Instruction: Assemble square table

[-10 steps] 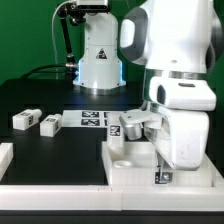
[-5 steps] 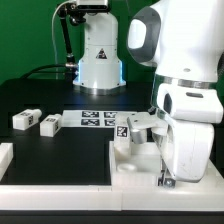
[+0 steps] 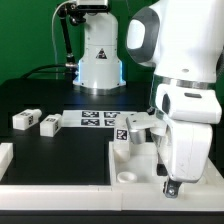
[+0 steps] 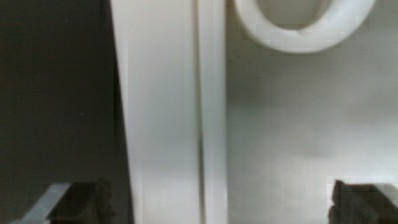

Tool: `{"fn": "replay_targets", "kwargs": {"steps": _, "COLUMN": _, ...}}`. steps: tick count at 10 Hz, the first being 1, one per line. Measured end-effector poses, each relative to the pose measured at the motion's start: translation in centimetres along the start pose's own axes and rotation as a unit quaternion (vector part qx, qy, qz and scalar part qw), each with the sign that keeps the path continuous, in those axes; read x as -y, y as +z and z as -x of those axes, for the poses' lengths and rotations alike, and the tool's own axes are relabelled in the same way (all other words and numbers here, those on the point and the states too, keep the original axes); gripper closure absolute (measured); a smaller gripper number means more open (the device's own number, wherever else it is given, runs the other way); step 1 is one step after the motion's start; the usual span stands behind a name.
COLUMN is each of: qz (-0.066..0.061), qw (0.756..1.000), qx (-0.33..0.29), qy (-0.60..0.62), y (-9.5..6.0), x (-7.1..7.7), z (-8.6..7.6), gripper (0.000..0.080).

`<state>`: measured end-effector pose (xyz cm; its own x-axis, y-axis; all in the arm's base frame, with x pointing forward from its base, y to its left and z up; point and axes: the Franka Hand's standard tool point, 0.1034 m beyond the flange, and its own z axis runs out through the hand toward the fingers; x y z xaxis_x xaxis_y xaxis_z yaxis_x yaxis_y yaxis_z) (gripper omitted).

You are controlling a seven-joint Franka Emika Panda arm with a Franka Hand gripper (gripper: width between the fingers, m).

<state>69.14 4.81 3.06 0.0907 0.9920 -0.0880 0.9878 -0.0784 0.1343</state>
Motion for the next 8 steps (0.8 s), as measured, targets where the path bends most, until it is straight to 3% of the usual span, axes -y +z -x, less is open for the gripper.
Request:
{"fn": "replay_targets", "kwargs": {"steps": 7, "qz": 0.0, "qw": 1.0, "qx": 0.0, "qy": 0.002, "y": 0.0, "x": 0.0, "z": 0.3, "gripper": 0.0151}}
{"fn": "replay_targets", "kwargs": {"steps": 8, "qz": -0.002, "qw": 1.0, "qx": 0.005, "qy": 0.002, "y": -1.0, "x": -0.1, "z": 2.2, "gripper": 0.0151}}
